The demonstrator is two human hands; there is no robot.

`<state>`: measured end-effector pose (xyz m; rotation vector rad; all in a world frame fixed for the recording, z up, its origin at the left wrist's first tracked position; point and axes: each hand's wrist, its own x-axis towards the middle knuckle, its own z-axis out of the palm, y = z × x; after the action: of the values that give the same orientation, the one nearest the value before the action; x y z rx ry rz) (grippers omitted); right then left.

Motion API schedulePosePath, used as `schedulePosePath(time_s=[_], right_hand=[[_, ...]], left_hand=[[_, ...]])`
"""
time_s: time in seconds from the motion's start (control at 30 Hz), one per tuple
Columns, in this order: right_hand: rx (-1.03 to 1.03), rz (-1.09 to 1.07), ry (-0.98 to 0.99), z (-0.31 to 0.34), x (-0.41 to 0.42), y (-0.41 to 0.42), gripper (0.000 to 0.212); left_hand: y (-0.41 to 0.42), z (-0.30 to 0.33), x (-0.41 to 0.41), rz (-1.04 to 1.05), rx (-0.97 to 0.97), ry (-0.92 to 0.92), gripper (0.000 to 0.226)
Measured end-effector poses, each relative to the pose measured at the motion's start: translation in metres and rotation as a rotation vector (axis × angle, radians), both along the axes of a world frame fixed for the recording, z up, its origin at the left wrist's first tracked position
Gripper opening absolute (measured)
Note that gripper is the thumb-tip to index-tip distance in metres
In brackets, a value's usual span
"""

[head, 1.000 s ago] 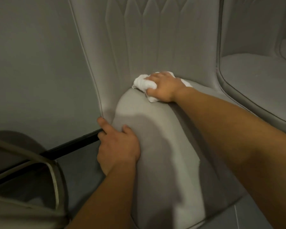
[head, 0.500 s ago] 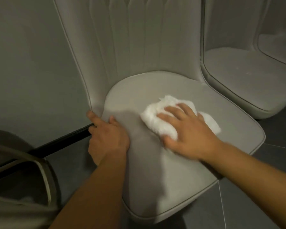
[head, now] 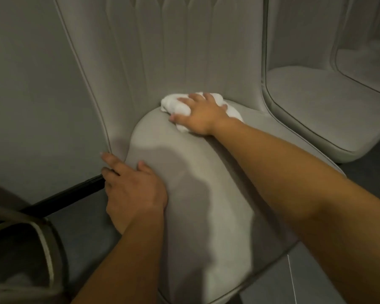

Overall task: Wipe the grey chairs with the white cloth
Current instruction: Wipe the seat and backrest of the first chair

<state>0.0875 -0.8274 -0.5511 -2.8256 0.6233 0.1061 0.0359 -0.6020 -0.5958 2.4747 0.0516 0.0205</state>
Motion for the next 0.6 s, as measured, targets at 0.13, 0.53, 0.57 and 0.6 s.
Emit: schedulePosePath(time_s=[0.13, 0.53, 0.57, 0.6], right_hand=[[-0.018, -0.032, -0.039, -0.002, 0.018, 0.0, 0.076], [-0.053, 0.054, 0.071, 0.01, -0.259, 0.08, 0.092], [-0.055, 0.066, 0.096, 0.011, -0.259, 0.083, 0.092], [-0.048, 0.065, 0.104, 0.011, -0.251, 0.082, 0.092]], left_hand=[[0.002, 0.002, -0.001, -0.005, 0.001, 0.007, 0.07], [0.004, 0.005, -0.003, -0.034, -0.03, 0.036, 0.069], [0.004, 0.006, -0.002, -0.032, -0.033, 0.041, 0.069], [0.003, 0.006, -0.003, -0.032, -0.035, 0.048, 0.069]])
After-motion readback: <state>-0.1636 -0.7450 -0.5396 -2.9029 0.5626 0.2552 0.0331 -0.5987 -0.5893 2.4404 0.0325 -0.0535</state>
